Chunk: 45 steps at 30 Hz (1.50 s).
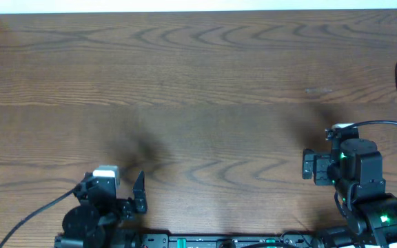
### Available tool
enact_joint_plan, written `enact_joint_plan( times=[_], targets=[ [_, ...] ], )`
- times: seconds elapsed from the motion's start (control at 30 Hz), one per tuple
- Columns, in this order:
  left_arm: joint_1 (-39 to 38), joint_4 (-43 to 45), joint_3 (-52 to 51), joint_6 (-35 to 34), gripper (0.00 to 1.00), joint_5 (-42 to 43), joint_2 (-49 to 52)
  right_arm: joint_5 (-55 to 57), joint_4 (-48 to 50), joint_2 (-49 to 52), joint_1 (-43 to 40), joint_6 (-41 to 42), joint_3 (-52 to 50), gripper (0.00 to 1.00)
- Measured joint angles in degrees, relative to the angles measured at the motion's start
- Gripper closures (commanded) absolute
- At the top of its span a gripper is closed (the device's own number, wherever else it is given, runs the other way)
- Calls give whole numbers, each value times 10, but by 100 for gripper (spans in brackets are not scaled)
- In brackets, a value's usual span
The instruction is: Untangle cables
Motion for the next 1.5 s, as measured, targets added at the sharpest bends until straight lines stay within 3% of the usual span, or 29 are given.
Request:
enact_joint_plan(
  times=[0.13,0.93,1.5],
  targets=[
    [3,-15,0,0,2,0,-41,0,0,0,0,0,0,1],
    [13,-23,-7,0,2,-9,-42,0,0,0,0,0,0,1],
    [19,83,-88,0,2,-11,-42,0,0,0,0,0,0,1]
  ],
)
